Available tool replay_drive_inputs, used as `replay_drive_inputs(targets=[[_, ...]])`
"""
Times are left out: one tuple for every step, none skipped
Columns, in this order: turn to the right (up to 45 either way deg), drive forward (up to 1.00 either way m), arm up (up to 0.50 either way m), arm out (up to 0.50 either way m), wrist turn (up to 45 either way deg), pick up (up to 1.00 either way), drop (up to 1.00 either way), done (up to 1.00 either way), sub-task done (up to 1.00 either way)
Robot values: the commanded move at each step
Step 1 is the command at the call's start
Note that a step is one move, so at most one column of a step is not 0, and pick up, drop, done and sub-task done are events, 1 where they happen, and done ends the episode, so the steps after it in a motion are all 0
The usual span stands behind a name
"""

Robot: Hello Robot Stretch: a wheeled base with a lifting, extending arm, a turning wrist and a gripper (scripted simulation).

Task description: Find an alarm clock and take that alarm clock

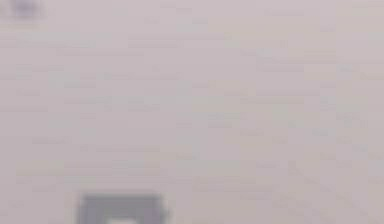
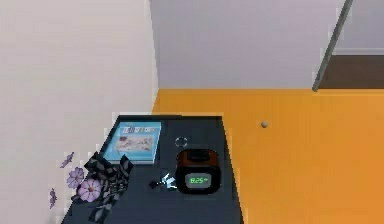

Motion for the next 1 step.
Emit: replay_drive_inputs(targets=[[0.0, 0.0, 0.3, 0.0, 0.0, 0.0, 0.0, 0.0, 0.0]])
